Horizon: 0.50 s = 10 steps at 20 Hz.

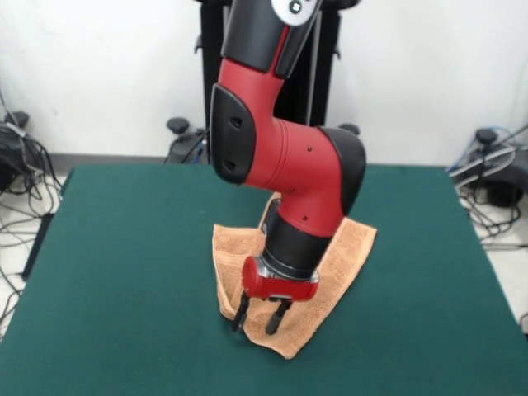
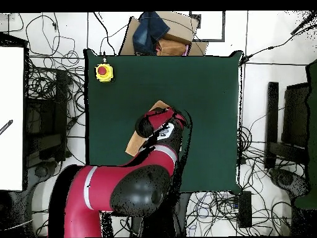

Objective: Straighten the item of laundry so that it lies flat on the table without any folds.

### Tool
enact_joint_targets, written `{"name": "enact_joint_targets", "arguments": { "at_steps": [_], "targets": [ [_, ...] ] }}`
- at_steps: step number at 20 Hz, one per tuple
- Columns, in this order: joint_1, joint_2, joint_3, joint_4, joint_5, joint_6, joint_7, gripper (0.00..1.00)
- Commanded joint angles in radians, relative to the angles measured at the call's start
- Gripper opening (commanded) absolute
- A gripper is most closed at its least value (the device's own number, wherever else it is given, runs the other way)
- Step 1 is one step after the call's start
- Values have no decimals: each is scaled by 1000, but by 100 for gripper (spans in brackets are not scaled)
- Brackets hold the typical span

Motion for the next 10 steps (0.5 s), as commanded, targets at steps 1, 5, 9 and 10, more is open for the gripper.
{"name": "enact_joint_targets", "arguments": {
  "at_steps": [1,5,9,10],
  "targets": [
    [-17,89,102,-49,-29,43,48,100],
    [-79,71,129,-39,-76,48,-18,100],
    [-100,76,113,-59,-106,57,-39,100],
    [-108,78,118,-66,-115,57,-47,100]
  ]
}}
